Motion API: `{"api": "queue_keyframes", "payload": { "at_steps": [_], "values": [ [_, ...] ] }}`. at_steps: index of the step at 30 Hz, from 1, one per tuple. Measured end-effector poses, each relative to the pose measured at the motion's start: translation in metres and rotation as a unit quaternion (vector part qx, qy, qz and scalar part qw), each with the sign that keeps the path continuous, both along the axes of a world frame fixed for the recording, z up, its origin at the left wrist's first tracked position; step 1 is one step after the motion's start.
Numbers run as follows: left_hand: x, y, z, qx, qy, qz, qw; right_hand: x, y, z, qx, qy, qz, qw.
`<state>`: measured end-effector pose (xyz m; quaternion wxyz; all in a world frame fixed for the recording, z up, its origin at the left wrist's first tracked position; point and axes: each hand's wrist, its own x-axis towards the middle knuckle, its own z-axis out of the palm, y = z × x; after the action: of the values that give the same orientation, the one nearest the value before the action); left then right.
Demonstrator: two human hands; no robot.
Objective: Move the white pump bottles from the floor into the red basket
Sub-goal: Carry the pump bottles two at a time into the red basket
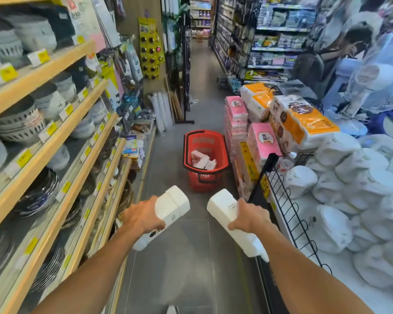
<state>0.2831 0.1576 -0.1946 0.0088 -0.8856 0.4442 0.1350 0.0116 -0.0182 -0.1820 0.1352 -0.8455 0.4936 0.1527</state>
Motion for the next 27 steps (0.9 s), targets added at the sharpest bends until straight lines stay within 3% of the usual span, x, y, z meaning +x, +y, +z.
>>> {"api": "queue_keyframes", "payload": {
  "at_steps": [14,27],
  "values": [
    [0.123,-0.096,0.000,-0.013,0.009,-0.018,1.000,0.099,-0.084,0.004,-0.026,0.024,-0.006,0.999],
    [0.177,-0.203,-0.006,-0.025,0.006,-0.027,0.999,0.165,-0.190,0.000,-0.016,0.002,-0.012,1.000]
  ]
}}
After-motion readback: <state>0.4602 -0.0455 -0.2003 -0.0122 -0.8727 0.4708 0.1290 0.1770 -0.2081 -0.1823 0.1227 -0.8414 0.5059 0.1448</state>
